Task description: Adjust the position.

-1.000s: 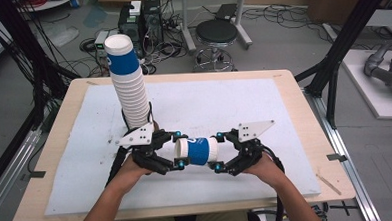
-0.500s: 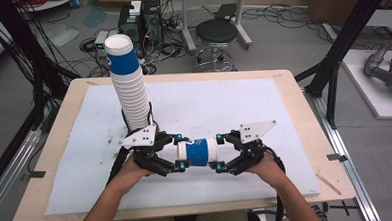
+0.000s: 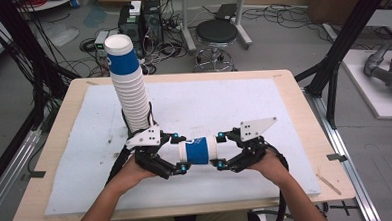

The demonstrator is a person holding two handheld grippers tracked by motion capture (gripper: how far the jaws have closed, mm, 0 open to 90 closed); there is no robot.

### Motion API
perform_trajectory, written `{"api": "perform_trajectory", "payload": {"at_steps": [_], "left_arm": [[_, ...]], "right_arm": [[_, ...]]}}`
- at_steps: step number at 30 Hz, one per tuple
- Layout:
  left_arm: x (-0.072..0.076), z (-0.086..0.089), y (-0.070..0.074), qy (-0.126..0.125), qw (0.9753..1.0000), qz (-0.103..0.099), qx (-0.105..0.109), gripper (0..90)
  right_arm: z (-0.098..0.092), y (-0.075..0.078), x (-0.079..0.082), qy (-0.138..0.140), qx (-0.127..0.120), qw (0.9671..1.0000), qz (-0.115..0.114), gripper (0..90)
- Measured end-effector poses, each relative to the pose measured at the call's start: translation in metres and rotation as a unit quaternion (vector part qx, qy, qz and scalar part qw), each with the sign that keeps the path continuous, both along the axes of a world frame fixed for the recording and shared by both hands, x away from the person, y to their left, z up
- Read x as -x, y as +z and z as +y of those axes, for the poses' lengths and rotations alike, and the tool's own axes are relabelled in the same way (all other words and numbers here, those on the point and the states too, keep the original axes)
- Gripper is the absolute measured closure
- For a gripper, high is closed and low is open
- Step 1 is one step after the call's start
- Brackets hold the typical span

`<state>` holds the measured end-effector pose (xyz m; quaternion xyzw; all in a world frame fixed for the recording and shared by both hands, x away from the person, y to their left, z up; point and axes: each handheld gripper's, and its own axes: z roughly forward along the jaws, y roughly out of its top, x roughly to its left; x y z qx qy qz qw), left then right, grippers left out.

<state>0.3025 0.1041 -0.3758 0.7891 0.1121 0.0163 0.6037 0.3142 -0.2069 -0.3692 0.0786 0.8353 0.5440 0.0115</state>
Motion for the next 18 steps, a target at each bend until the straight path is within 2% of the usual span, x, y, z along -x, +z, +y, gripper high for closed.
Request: {"api": "perform_trajectory", "payload": {"at_steps": [5,7,8,10,11,12,13,14,16,18], "left_arm": [[0.002,0.001,0.007,0.004,0.9998,-0.012,-0.016,16.3],[0.002,0.002,0.011,0.005,0.9995,-0.018,-0.026,16.4],[0.002,0.002,0.013,0.007,0.9993,-0.020,-0.031,16.3],[0.002,0.001,0.015,0.011,0.9989,-0.023,-0.040,16.3],[0.002,0.000,0.017,0.010,0.9987,-0.025,-0.044,16.3],[0.001,-0.001,0.019,0.010,0.9985,-0.025,-0.049,16.3],[0.001,-0.002,0.021,0.010,0.9979,-0.028,-0.057,16.3],[0.001,-0.004,0.022,0.011,0.9975,-0.028,-0.064,16.3],[0.000,-0.007,0.024,0.009,0.9962,-0.030,-0.081,16.3],[-0.002,-0.010,0.026,0.005,0.9949,-0.030,-0.096,16.4]], "right_arm": [[-0.001,0.005,-0.001,-0.004,0.023,0.9997,-0.011,27.3],[-0.001,0.009,-0.001,-0.005,0.040,0.9990,-0.017,27.3],[0.000,0.014,-0.002,-0.004,0.057,0.9980,-0.025,27.3],[0.000,0.015,-0.002,-0.004,0.066,0.9974,-0.029,27.3],[0.002,0.018,-0.003,-0.007,0.085,0.9957,-0.034,27.3],[0.002,0.018,-0.003,-0.007,0.085,0.9957,-0.034,27.3],[0.004,0.019,-0.003,-0.005,0.099,0.9944,-0.038,27.3],[0.008,0.022,-0.003,-0.003,0.123,0.9913,-0.046,27.3],[0.009,0.023,-0.003,0.000,0.128,0.9905,-0.049,27.3],[0.014,0.026,-0.004,0.004,0.147,0.9875,-0.056,27.2]]}}
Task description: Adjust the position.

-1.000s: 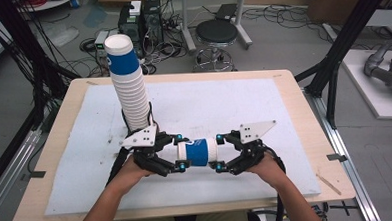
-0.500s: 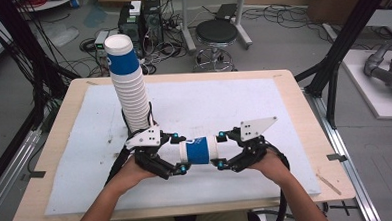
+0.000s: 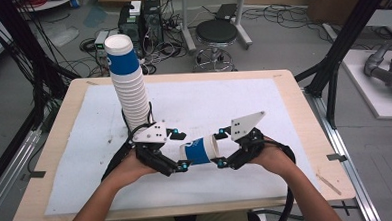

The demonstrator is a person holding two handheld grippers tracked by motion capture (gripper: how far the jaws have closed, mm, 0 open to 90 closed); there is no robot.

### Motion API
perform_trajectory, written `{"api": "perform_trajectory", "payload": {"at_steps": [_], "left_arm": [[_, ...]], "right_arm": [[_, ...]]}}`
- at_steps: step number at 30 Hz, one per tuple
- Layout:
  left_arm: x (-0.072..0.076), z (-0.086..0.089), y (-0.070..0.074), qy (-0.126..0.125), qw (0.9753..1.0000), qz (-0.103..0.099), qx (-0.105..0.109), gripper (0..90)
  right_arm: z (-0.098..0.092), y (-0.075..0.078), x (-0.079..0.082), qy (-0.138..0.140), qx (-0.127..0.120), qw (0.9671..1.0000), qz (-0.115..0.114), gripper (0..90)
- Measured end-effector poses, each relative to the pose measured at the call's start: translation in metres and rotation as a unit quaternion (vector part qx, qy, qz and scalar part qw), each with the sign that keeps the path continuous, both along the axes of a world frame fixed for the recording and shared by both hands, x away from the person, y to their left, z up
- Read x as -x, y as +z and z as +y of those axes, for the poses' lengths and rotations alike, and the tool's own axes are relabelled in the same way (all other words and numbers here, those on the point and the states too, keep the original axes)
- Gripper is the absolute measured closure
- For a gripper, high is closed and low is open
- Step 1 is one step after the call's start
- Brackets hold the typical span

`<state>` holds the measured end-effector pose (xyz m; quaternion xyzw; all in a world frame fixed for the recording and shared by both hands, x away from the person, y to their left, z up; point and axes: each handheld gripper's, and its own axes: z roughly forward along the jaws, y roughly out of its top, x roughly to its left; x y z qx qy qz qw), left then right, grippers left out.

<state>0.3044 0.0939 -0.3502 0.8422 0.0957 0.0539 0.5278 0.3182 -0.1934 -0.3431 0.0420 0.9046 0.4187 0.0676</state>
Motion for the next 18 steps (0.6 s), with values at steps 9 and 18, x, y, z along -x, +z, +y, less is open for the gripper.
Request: {"api": "perform_trajectory", "payload": {"at_steps": [9,18], "left_arm": [[-0.007,-0.014,0.001,-0.011,0.9983,0.012,-0.057,17.1],[-0.011,-0.029,-0.001,-0.027,0.9930,0.023,-0.112,20.3]], "right_arm": [[0.016,0.011,-0.001,0.013,0.058,0.9981,-0.013,27.1],[0.028,0.013,0.001,0.023,0.100,0.9944,-0.025,27.0]]}}
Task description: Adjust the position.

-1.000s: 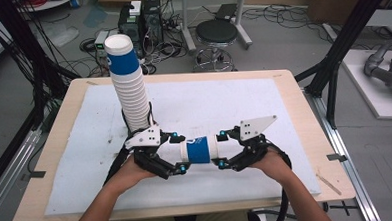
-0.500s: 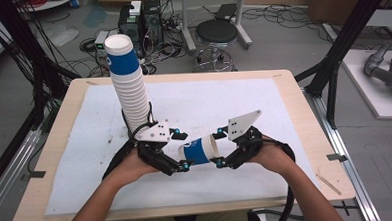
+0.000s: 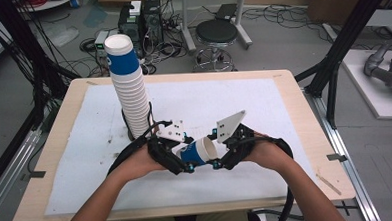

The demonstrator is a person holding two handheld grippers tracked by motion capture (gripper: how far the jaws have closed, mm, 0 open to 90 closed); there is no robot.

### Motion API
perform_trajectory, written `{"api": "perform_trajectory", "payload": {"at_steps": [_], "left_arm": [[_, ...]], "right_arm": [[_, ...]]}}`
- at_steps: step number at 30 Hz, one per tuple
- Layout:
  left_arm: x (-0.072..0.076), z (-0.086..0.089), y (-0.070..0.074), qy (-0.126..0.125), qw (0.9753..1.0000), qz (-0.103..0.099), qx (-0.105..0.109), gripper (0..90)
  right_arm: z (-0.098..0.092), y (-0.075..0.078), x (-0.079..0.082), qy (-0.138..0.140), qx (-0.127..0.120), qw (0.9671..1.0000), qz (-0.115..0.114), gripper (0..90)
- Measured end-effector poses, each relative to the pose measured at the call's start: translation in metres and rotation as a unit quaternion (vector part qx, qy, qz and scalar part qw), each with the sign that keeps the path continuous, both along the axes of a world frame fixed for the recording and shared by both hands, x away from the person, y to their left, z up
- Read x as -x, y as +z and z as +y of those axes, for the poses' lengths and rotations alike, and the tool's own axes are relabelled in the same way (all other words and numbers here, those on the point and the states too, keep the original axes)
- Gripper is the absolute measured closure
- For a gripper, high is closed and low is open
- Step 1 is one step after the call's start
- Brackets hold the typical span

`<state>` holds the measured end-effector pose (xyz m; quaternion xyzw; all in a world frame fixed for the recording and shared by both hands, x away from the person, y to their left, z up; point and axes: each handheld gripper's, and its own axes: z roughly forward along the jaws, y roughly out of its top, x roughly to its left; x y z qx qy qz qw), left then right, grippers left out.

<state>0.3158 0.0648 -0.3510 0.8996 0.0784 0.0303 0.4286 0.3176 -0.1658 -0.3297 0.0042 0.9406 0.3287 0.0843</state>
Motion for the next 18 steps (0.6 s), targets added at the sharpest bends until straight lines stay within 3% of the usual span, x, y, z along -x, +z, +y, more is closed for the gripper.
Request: {"api": "perform_trajectory", "payload": {"at_steps": [9,18], "left_arm": [[-0.003,-0.009,-0.007,-0.014,0.9989,0.013,-0.043,24.9],[-0.004,-0.014,-0.012,-0.027,0.9979,0.024,-0.054,28.1]], "right_arm": [[0.012,0.002,0.002,0.006,0.047,0.9989,-0.002,26.9],[0.018,0.001,0.004,0.018,0.068,0.9975,-0.008,26.7]]}}
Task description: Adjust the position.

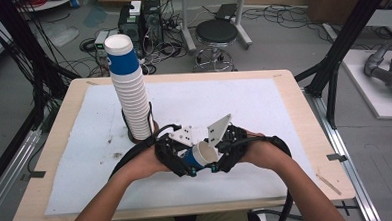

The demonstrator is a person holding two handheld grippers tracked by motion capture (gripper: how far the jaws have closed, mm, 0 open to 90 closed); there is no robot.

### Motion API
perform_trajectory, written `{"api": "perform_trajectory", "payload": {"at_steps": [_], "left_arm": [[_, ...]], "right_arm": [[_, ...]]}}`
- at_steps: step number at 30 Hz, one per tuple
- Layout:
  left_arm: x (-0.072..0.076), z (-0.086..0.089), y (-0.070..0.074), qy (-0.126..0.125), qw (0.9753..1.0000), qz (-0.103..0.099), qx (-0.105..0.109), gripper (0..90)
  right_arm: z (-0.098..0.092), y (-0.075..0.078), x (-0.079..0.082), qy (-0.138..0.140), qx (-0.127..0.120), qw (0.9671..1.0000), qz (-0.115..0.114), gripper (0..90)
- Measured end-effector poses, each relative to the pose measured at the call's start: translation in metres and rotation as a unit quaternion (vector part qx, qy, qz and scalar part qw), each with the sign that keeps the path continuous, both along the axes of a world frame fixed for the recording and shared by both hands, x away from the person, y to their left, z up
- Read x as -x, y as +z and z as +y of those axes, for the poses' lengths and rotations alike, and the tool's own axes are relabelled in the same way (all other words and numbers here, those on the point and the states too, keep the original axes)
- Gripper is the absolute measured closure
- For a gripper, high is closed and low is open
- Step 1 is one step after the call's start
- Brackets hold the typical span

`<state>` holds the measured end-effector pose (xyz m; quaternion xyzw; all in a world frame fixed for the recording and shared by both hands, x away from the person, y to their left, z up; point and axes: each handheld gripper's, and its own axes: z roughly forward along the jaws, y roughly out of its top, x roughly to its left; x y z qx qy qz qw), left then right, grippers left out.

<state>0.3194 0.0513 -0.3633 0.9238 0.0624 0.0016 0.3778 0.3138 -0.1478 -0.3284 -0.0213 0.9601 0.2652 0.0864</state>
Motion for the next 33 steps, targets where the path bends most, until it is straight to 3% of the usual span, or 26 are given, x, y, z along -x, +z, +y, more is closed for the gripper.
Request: {"api": "perform_trajectory", "payload": {"at_steps": [5,7,9,10,11,12,13,14,17,21,22,23,24,25,26,27,32,33], "left_arm": [[0.001,0.000,-0.004,-0.005,0.9999,0.000,0.009,28.5],[0.002,0.001,-0.005,-0.001,0.9997,-0.001,0.024,28.1],[0.002,0.004,-0.005,0.001,0.9992,0.000,0.041,27.6],[0.002,0.006,-0.005,0.002,0.9988,-0.001,0.049,27.6],[0.001,0.007,-0.006,0.004,0.9985,-0.002,0.054,27.6],[0.001,0.009,-0.007,0.008,0.9982,0.000,0.060,27.5],[0.001,0.011,-0.009,0.013,0.9978,0.000,0.064,27.1],[0.001,0.012,-0.010,0.019,0.9975,0.002,0.068,27.1],[-0.001,0.019,-0.014,0.041,0.9941,0.005,0.101,26.3],[-0.003,0.027,-0.019,0.064,0.9885,0.003,0.137,25.6],[-0.003,0.028,-0.021,0.072,0.9867,0.002,0.146,25.1],[-0.004,0.030,-0.022,0.074,0.9856,0.000,0.152,25.1],[-0.004,0.031,-0.023,0.080,0.9832,0.002,0.164,25.0],[-0.004,0.033,-0.025,0.086,0.9807,0.004,0.175,24.9],[-0.005,0.034,-0.027,0.092,0.9789,0.004,0.182,24.8],[-0.006,0.035,-0.028,0.096,0.9782,0.000,0.184,24.8],[-0.008,0.039,-0.032,0.115,0.9716,-0.012,0.206,24.6],[-0.009,0.040,-0.032,0.117,0.9705,-0.015,0.210,24.6]], "right_arm": [[0.002,0.000,0.002,0.007,0.009,0.9999,-0.002,26.1],[0.002,0.001,0.001,0.002,0.006,1.0000,0.003,24.2],[0.001,0.002,0.002,-0.006,-0.009,0.9999,0.006,22.4],[-0.002,0.006,0.002,-0.014,-0.036,0.9992,0.013,21.9],[-0.002,0.006,0.002,-0.014,-0.036,0.9992,0.013,21.9],[-0.004,0.008,0.002,-0.017,-0.052,0.9984,0.015,22.0],[-0.008,0.013,0.001,-0.020,-0.095,0.9950,0.022,21.6],[-0.008,0.013,0.001,-0.020,-0.095,0.9950,0.022,21.6],[-0.016,0.020,0.001,-0.034,-0.146,0.9882,0.029,21.1],[-0.027,0.020,0.001,-0.061,-0.178,0.9819,0.024,21.2],[-0.033,0.018,0.001,-0.075,-0.194,0.9780,0.021,21.1],[-0.033,0.018,0.001,-0.075,-0.194,0.9780,0.021,21.1],[-0.036,0.017,0.001,-0.084,-0.201,0.9756,0.024,21.0],[-0.039,0.015,0.000,-0.093,-0.214,0.9719,0.031,21.0],[-0.048,0.011,0.000,-0.111,-0.238,0.9641,0.041,21.0],[-0.048,0.011,0.000,-0.111,-0.238,0.9641,0.041,21.0],[-0.067,0.001,0.000,-0.148,-0.263,0.9525,0.039,21.0],[-0.067,0.001,0.000,-0.148,-0.263,0.9525,0.039,21.0]]}}
